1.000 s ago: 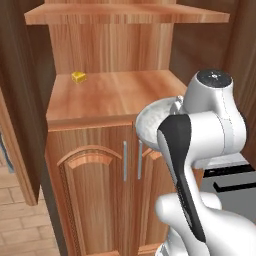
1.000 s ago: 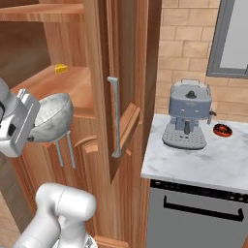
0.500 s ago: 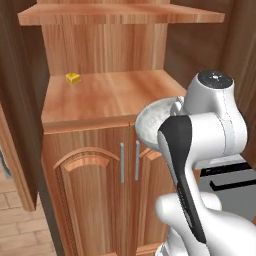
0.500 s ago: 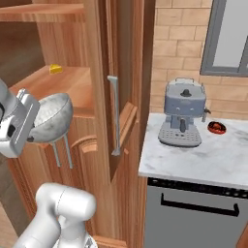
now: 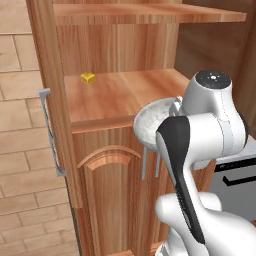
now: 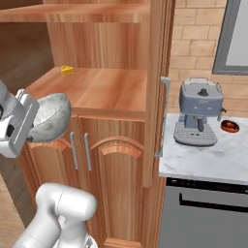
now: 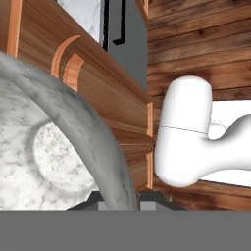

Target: Pick the mug and place it in the sink. Pick the bowl and place it in the open cabinet and then close the cabinet.

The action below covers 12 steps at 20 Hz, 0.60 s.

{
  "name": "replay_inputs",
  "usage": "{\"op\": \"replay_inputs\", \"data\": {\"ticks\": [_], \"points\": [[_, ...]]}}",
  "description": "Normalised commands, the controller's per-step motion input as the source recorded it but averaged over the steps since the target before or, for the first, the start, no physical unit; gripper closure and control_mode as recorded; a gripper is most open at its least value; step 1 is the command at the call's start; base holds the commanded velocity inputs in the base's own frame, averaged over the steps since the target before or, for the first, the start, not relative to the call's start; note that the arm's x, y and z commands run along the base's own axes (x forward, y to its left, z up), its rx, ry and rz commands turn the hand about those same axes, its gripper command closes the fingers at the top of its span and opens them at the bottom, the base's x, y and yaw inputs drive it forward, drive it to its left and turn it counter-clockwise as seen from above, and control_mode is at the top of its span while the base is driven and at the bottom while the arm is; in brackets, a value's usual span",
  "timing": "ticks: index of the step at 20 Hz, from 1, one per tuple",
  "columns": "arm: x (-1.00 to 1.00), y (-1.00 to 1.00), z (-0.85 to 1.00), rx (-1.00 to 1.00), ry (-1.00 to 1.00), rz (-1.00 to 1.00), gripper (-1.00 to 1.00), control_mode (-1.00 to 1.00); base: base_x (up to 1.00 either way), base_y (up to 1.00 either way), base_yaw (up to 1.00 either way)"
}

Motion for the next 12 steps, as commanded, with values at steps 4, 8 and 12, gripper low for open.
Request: {"op": "replay_inputs", "data": {"ticks": [4,8,12], "points": [[0.00,0.00,0.00,0.00,0.00,0.00,1.00,1.00,0.00,-0.16,-0.01],[0.00,0.00,0.00,0.00,0.00,0.00,1.00,1.00,0.00,-0.50,0.04],[0.00,0.00,0.00,0.00,0.00,0.00,1.00,1.00,0.00,-0.11,0.05]]}}
